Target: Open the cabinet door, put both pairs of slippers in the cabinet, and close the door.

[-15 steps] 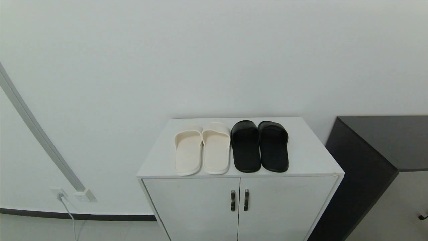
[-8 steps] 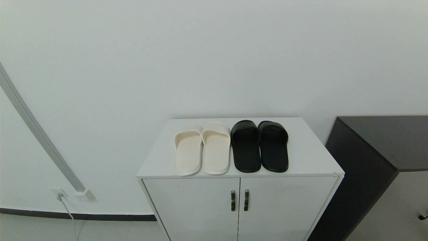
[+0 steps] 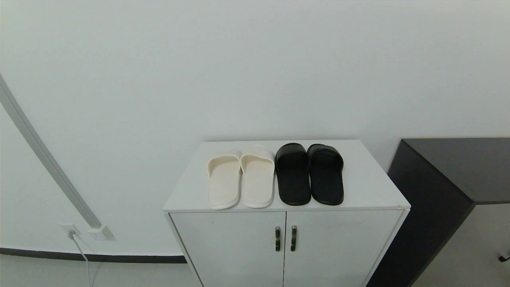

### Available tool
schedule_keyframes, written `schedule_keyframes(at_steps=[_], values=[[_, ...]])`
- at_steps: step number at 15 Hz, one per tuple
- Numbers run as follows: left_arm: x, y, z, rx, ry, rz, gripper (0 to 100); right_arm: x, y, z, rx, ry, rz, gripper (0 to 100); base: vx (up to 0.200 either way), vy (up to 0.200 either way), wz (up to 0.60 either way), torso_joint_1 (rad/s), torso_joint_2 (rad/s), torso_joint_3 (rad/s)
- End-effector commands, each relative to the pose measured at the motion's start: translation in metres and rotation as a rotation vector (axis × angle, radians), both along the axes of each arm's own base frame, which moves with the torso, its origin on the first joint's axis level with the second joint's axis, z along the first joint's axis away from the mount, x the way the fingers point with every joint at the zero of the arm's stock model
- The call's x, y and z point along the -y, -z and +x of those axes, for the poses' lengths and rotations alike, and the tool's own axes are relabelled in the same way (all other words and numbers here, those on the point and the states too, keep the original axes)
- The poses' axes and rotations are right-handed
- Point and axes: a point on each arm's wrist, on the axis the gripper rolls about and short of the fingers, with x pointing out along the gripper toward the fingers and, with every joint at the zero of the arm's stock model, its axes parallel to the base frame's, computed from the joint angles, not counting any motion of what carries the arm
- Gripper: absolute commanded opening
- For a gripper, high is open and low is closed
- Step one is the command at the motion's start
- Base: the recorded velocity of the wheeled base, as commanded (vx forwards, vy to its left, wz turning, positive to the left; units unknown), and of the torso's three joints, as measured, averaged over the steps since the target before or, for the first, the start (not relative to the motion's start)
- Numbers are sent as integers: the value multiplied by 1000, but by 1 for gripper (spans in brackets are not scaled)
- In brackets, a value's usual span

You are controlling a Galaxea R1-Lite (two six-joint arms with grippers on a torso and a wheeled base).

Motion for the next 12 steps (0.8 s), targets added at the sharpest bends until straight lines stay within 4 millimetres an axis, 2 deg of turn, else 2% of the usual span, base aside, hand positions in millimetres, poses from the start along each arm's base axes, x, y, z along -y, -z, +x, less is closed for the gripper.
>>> schedule_keyframes(at_steps=[1, 6, 12], values=[[0, 0, 0, -1, 0, 0, 0, 0, -6, 13, -99, -20, 3, 100, 0, 0, 0, 0, 0, 0], [0, 0, 0, -1, 0, 0, 0, -3, -34, 52, -231, -112, 17, 100, 0, 0, 0, 0, 0, 0], [0, 0, 0, -1, 0, 0, 0, -13, -54, 108, -332, -208, 17, 100, 0, 0, 0, 0, 0, 0]])
